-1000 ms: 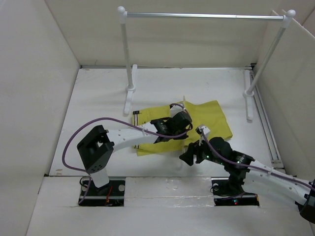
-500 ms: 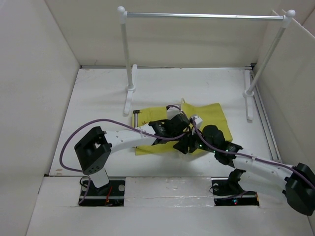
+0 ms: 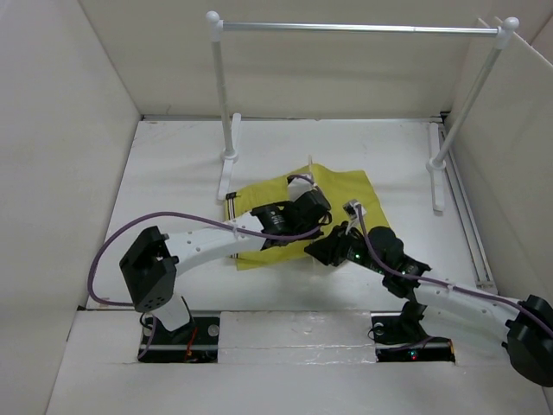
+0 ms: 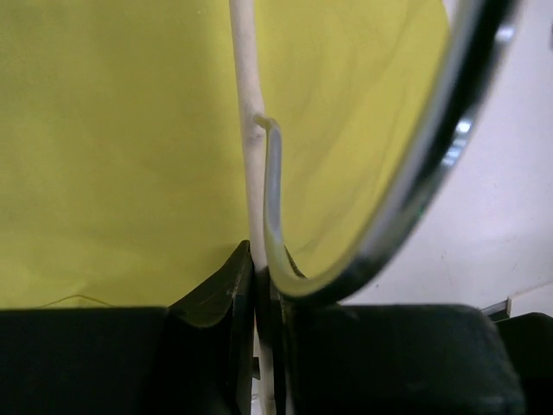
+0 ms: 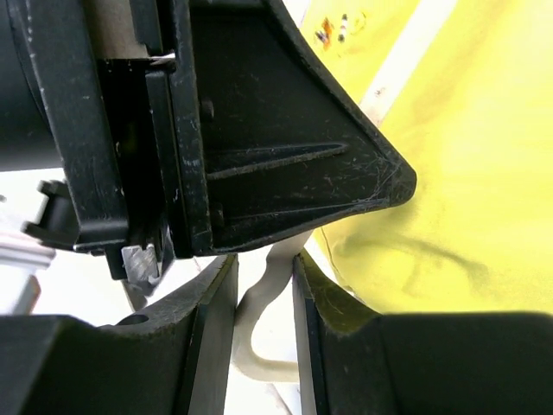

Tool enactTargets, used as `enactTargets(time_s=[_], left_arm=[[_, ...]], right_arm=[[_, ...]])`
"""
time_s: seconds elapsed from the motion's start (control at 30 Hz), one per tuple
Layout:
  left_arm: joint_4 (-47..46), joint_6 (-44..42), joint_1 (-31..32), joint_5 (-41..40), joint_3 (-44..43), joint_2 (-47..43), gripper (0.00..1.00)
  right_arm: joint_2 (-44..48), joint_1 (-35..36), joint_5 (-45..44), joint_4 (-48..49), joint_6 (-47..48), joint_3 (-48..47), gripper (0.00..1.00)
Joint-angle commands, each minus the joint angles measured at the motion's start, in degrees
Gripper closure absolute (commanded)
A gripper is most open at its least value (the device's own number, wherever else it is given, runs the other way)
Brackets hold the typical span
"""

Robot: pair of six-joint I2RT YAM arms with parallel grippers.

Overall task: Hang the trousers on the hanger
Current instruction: Place trousers on hanger

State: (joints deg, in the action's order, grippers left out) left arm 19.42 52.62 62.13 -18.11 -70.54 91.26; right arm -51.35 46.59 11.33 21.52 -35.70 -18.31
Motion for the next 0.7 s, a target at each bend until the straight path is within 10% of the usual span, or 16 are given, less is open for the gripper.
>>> enactTargets(time_s=[0.0, 0.1, 0.27, 0.67], left_arm=[[-3.3, -2.8, 0.3, 3.9, -7.8, -5.3, 1.00], [0.6, -6.5, -1.6, 7.2, -15.5, -4.7, 0.99], [7.1, -12.4, -4.9, 8.6, -32.4, -3.9, 0.57], [16.3, -19.5, -12.1, 22.2, -58.4, -1.3, 0.44]], right_arm=[[2.3, 0.9, 0.3, 8.3, 0.3, -4.6, 1.00], [6.5, 0.9, -2.3, 3.6, 0.1, -10.1, 1.00], [9.2, -1.0, -4.1, -6.2, 1.4, -19.8, 1.00], [2.1, -14.7, 6.2, -11.0, 4.3, -37.0, 1.00]])
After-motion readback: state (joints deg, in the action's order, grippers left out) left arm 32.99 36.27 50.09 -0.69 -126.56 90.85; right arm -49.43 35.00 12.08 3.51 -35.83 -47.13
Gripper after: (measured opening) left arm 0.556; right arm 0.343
